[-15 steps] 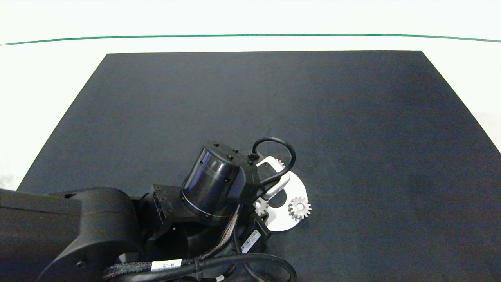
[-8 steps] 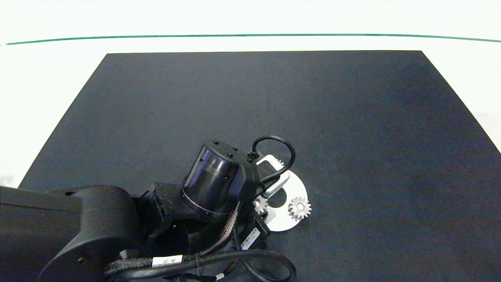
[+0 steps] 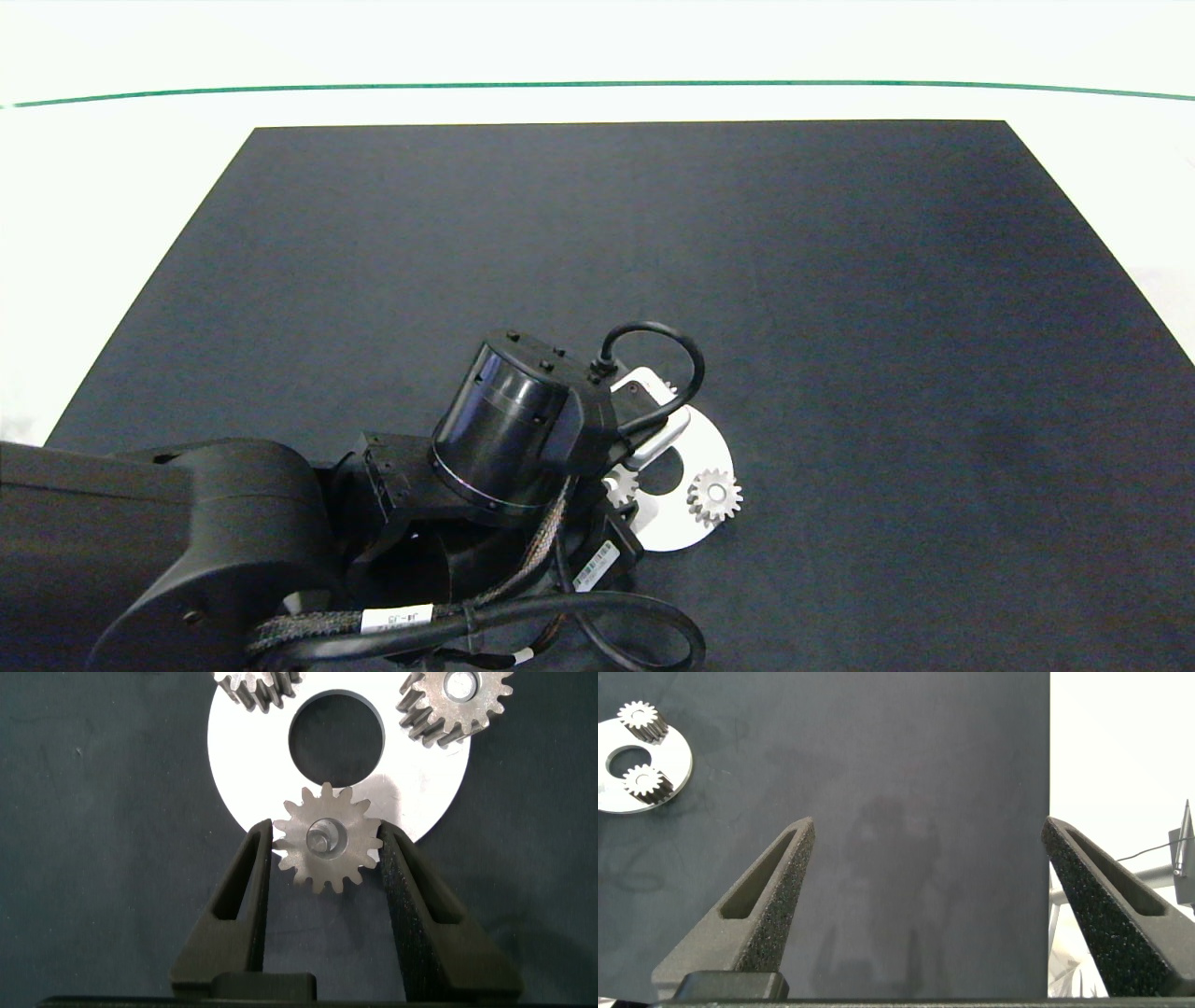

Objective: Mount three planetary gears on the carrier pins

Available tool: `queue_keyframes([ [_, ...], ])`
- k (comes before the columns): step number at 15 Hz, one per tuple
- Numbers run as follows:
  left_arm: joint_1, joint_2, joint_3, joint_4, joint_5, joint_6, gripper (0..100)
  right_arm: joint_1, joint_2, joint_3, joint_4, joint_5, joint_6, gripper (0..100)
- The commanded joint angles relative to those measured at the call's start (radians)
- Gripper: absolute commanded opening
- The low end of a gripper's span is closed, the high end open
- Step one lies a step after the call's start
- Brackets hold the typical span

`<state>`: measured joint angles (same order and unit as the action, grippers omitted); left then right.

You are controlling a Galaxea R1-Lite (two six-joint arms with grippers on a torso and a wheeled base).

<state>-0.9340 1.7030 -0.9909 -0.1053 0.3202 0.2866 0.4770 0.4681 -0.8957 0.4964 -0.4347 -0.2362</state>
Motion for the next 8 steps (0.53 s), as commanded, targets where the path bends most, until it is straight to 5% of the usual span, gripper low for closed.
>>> queue_keyframes([
  [1, 0.000, -0.003, 0.001, -0.001, 0.002, 0.002, 7, 0.000, 0.000, 0.000, 0.004, -0.003, -0.002, 100],
  [8, 0.003, -0.008, 0.005, -0.001, 0.002, 0.000, 7, 0.008, 0.000, 0.000, 0.002, -0.003, -0.002, 100],
])
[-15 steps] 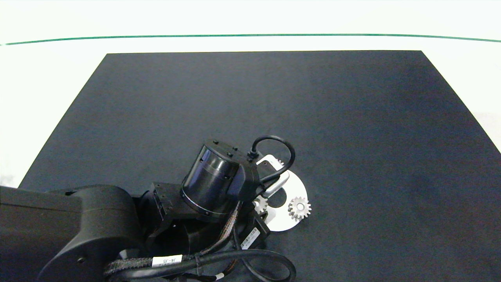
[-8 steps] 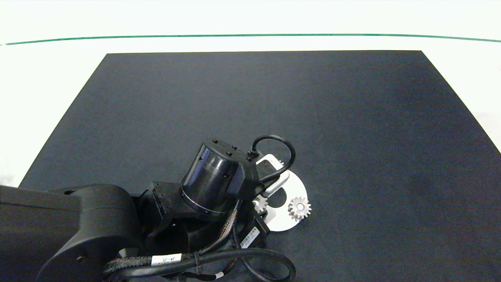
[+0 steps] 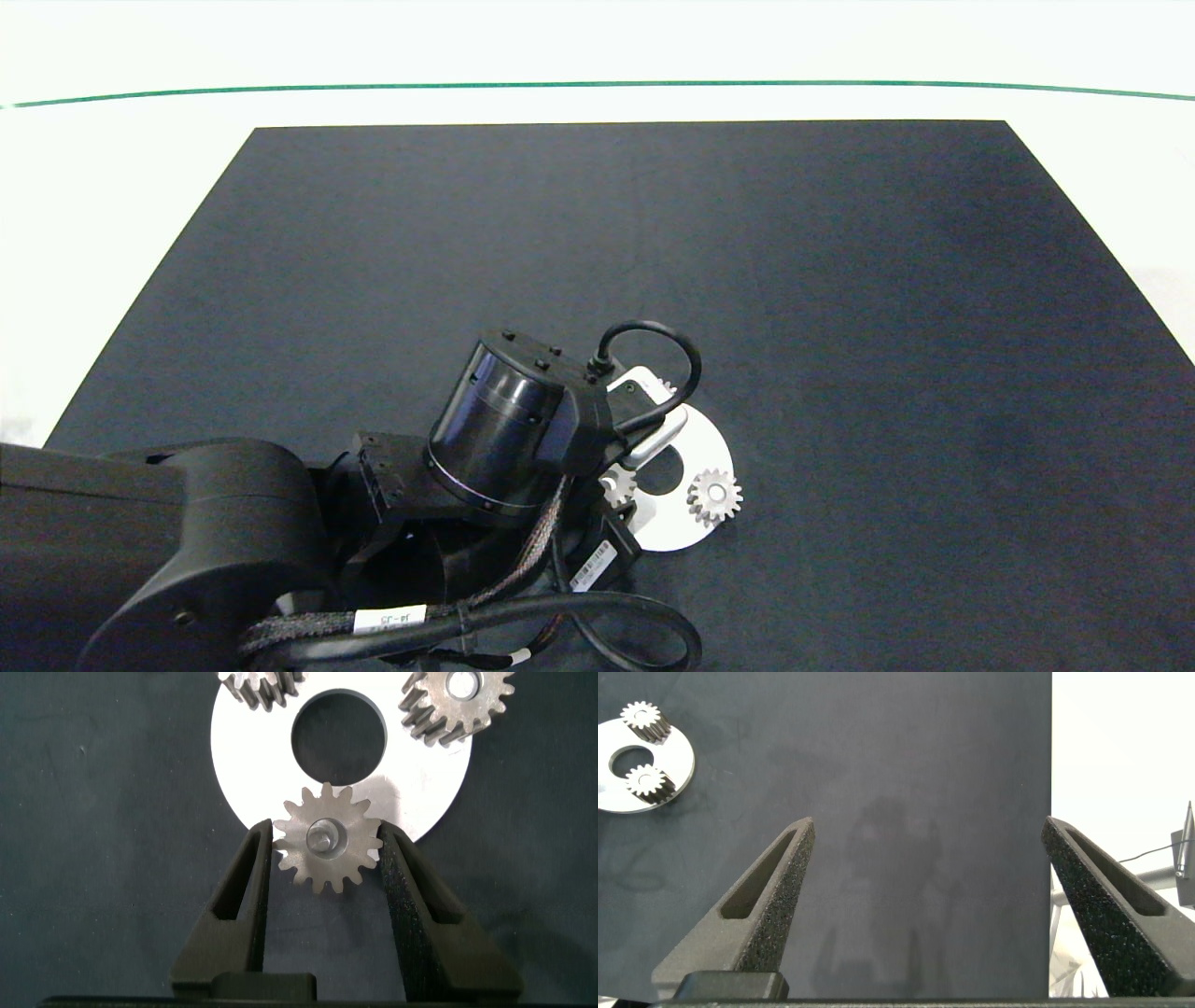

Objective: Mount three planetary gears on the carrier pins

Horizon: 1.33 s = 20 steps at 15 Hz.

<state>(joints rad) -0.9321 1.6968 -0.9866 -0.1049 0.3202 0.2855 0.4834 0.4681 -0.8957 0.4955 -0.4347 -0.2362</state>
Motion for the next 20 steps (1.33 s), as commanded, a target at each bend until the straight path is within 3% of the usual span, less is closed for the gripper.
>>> queue_keyframes([
  [1, 0.001, -0.002, 0.000, -0.001, 0.002, 0.001, 7, 0.001, 0.000, 0.000, 0.003, -0.003, -0.002, 100],
  [20, 0.019, 0.007, 0.013, -0.021, 0.002, 0.001, 7, 0.001, 0.000, -0.002, 0.003, -0.003, -0.002, 100],
])
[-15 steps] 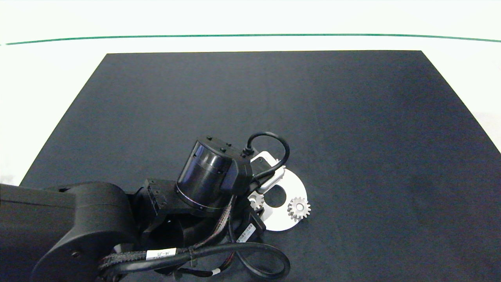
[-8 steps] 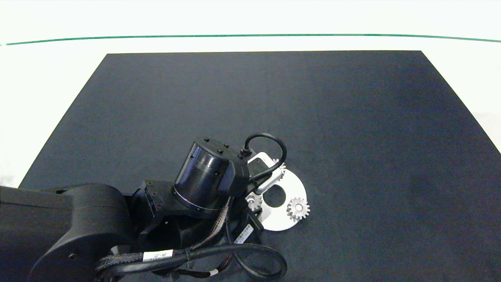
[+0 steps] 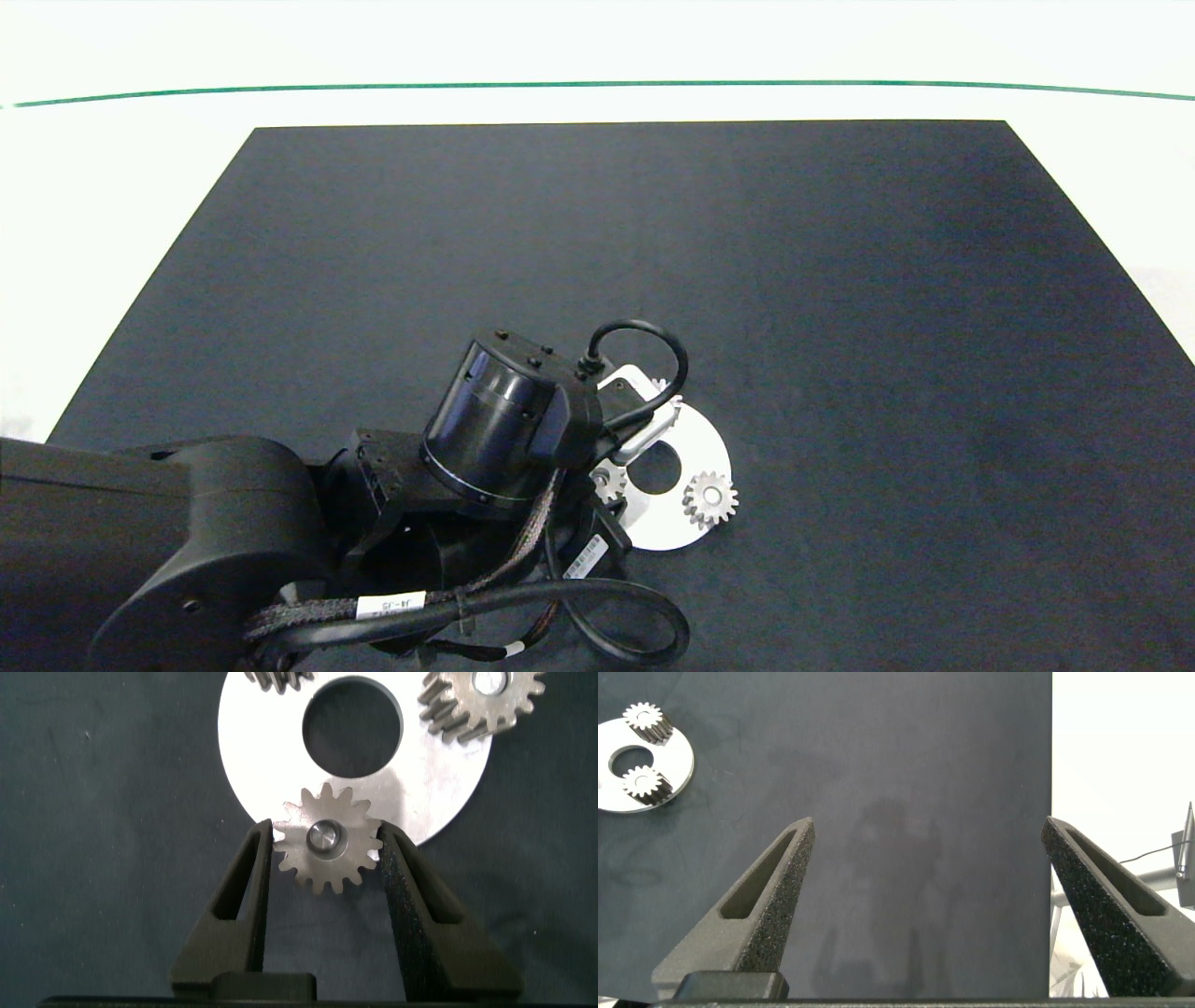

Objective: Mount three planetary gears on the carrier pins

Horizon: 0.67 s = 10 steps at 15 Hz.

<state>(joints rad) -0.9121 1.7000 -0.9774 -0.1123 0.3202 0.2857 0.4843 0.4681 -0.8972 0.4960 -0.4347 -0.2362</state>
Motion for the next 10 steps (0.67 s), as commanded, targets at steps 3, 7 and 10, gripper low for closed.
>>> queue_keyframes([
  [3, -0.001, 0.004, 0.006, -0.021, 0.000, 0.001, 100, 0.000, 0.000, 0.000, 0.003, -0.003, -0.003, 100],
  [7, 0.001, 0.004, 0.022, -0.023, 0.000, 0.001, 100, 0.000, 0.000, -0.006, 0.003, -0.003, -0.003, 100],
  [10, -0.001, 0.001, 0.016, -0.023, 0.000, 0.001, 100, 0.000, 0.000, -0.006, 0.003, -0.003, -0.003, 100],
])
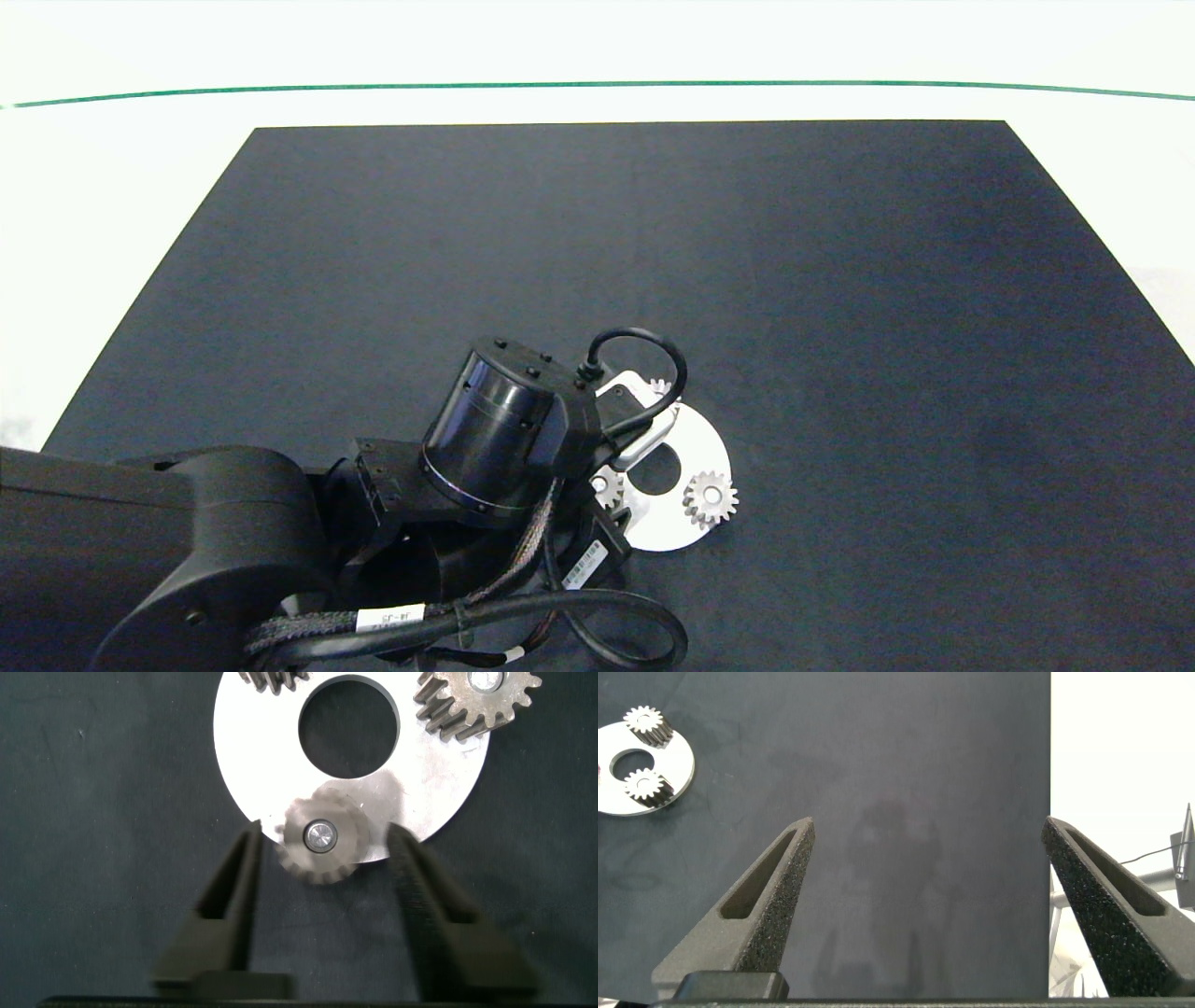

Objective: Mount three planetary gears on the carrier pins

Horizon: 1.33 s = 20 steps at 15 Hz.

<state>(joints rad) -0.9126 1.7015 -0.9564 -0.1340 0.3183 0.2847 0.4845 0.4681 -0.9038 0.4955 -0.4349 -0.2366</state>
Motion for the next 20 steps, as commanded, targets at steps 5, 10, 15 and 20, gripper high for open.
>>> queue_keyframes([
  [5, 0.008, -0.126, -0.004, 0.030, 0.002, 0.007, 100, 0.003, 0.003, -0.001, 0.003, -0.002, -0.003, 100],
  [10, 0.276, -0.507, -0.021, 0.315, 0.002, 0.001, 100, -0.007, 0.063, -0.056, 0.003, -0.024, -0.006, 100],
  [15, 0.667, -1.079, 0.022, 0.619, 0.002, -0.010, 100, -0.181, 0.050, -0.018, 0.003, -0.030, -0.027, 100],
  [20, 0.751, -1.522, 0.209, 0.735, 0.002, -0.027, 100, -0.305, -0.167, 0.149, 0.006, -0.030, -0.027, 100],
])
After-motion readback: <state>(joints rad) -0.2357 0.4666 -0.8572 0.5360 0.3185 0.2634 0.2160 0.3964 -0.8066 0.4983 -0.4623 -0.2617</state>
